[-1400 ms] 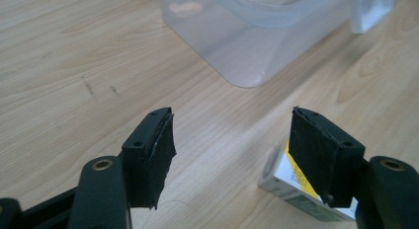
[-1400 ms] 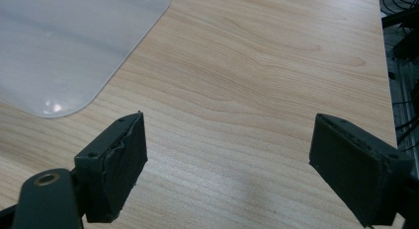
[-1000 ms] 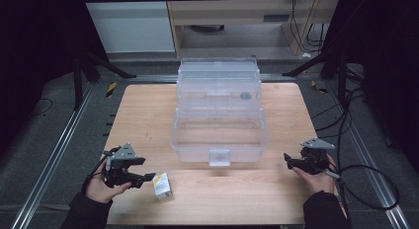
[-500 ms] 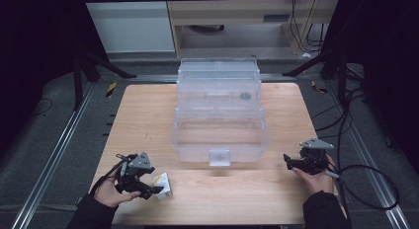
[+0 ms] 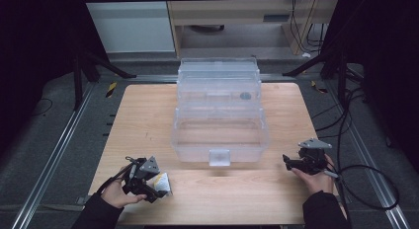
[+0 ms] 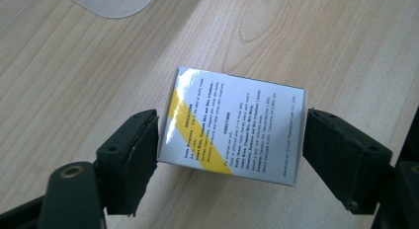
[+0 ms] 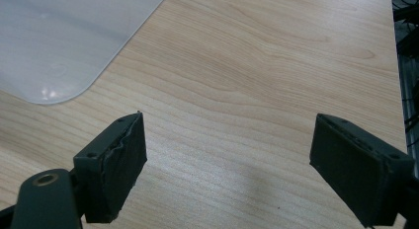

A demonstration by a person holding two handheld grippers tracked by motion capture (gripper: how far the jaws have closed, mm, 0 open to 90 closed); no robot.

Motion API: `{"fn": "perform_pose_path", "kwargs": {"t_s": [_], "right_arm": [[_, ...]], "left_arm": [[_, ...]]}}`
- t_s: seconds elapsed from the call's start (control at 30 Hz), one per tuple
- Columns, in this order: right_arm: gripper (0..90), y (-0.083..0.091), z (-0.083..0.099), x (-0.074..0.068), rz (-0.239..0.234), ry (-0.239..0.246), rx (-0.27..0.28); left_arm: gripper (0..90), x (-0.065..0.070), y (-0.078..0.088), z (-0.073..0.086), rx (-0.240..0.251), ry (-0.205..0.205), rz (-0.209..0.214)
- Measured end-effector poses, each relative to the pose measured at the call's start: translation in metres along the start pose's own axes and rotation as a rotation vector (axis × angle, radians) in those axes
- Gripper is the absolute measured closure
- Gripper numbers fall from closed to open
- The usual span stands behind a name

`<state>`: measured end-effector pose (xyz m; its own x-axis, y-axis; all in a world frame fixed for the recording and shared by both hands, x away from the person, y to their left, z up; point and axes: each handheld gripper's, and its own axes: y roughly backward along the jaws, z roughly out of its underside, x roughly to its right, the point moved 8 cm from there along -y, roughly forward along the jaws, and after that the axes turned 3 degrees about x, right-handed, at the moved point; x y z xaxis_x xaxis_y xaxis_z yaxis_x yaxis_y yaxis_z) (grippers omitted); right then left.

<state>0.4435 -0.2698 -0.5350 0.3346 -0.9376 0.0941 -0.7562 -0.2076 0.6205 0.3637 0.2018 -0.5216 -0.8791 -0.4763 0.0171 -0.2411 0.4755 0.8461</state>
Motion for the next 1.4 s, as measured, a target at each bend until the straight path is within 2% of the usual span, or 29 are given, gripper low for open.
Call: {"fn": "perform_pose_path", "kwargs": {"t_s": [0.17,0.27,0.43,0.53,0.77,1.0,1.1,1.23,1.4], "right_arm": [[14.4,-0.001,0.000,0.000,-0.002,0.004,-0.004],[14.4,-0.001,0.000,0.000,-0.002,0.007,-0.004],[14.4,-0.001,0.000,0.000,-0.002,0.006,-0.004],[14.4,-0.001,0.001,-0.001,-0.001,0.009,-0.008],[14.4,-0.003,0.002,-0.002,-0.007,0.013,-0.018],[14.3,-0.004,0.003,-0.003,-0.009,0.018,-0.025],[14.4,-0.004,0.002,-0.002,-0.010,0.017,-0.025],[14.3,-0.004,0.002,-0.003,-0.011,0.018,-0.025],[14.3,-0.005,0.003,-0.003,-0.013,0.017,-0.030]], "left_arm": [[27.6,-0.001,0.000,0.000,-0.002,0.021,0.002],[27.8,-0.001,0.000,0.000,-0.005,0.056,-0.002],[26.6,-0.001,-0.002,-0.002,-0.002,0.060,-0.017],[23.5,0.001,-0.006,-0.004,-0.010,0.061,-0.009],[21.9,0.001,-0.014,-0.008,-0.058,0.046,-0.004],[20.8,0.001,-0.024,-0.015,-0.102,0.010,0.005],[22.6,0.001,-0.027,-0.015,-0.128,-0.008,-0.009],[25.6,0.001,-0.027,-0.015,-0.134,0.003,-0.014],[27.3,0.001,-0.027,-0.015,-0.137,-0.003,-0.027]]}}
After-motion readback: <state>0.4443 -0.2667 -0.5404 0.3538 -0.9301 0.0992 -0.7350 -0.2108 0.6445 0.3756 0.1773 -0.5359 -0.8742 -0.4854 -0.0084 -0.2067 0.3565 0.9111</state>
